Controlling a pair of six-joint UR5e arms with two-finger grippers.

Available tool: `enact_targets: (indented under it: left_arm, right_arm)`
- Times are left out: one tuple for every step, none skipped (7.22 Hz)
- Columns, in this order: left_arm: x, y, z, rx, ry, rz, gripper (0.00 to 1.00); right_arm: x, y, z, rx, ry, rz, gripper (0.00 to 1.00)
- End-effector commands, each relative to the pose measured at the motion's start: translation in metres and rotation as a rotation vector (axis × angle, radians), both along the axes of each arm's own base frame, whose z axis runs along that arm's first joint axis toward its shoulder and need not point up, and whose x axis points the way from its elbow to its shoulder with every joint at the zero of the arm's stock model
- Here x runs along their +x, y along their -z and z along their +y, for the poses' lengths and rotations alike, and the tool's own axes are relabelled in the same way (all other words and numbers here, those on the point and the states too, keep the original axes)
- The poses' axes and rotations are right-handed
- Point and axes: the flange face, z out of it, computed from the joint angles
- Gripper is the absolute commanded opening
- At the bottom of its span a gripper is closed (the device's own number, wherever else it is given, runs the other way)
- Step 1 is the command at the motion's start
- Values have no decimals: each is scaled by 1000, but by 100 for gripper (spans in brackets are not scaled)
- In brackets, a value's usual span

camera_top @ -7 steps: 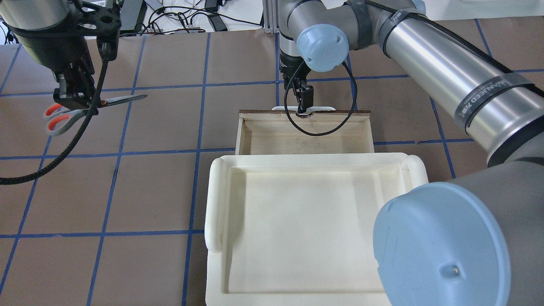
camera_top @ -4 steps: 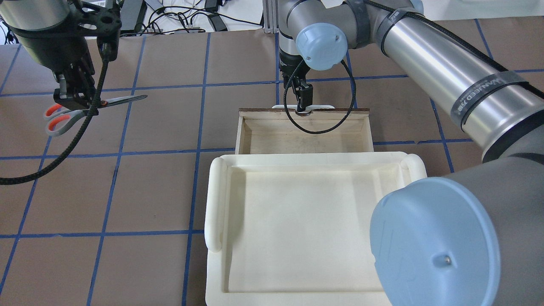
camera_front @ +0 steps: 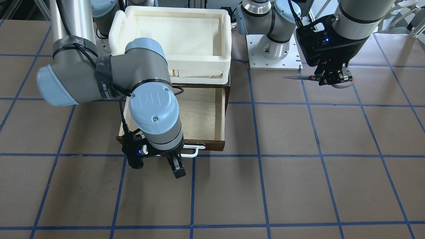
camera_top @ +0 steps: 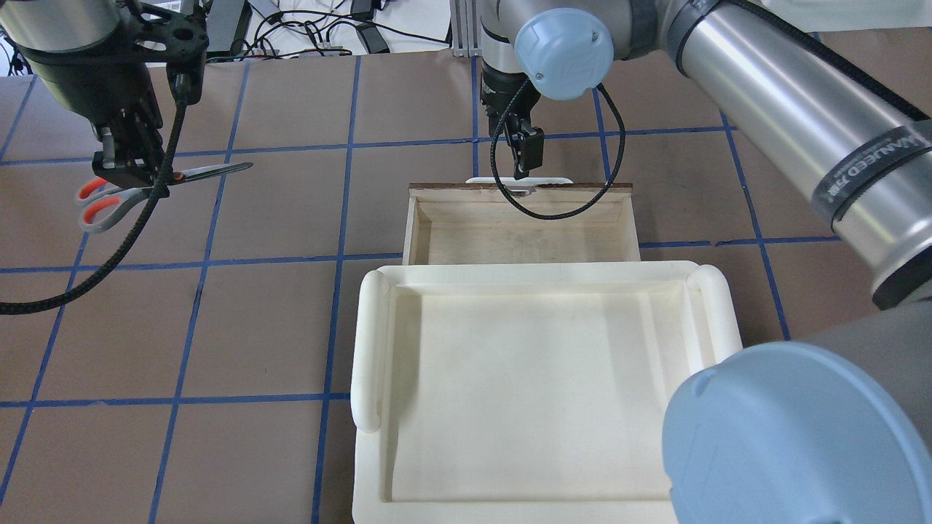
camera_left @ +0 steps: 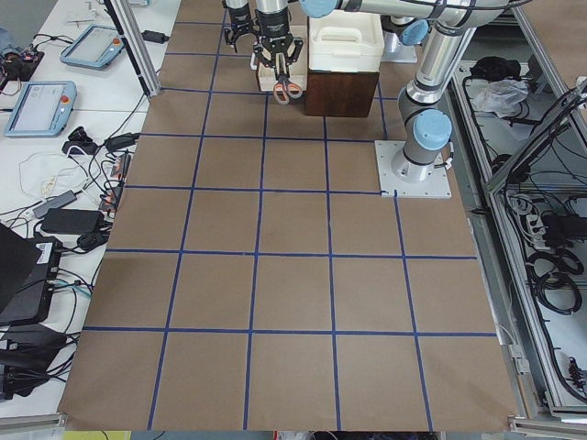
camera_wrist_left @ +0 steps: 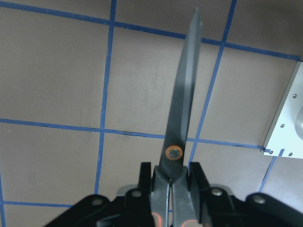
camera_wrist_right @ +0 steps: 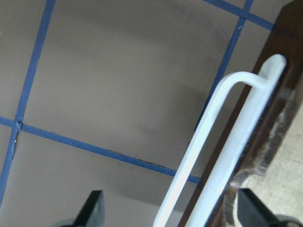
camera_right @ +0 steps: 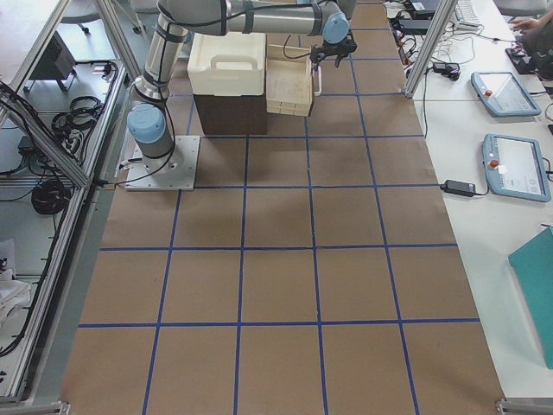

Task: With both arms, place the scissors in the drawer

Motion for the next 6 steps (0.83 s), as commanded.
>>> enact_targets:
  left_arm:
    - [0, 4, -2, 6, -3, 3, 0]
    - [-4, 4, -5, -15, -12, 15, 0]
    - [-21, 11, -10, -27, 16, 42, 0]
    - [-51, 26, -16, -14, 73, 37, 0]
    - [-79, 44, -22, 3, 122, 40, 0]
    - [-112, 61, -24, 12, 111, 36, 0]
  right_arm:
    - [-21, -63, 24, -88, -287, 52, 100]
    - [-43, -83, 32, -101, -470, 73, 100]
    - [-76, -95, 34, -109, -566, 57, 100]
    - [-104, -100, 29, -122, -656, 38, 100]
    - [-117, -109, 27, -154, -792, 47, 100]
    - [-120, -114, 22, -204, -883, 65, 100]
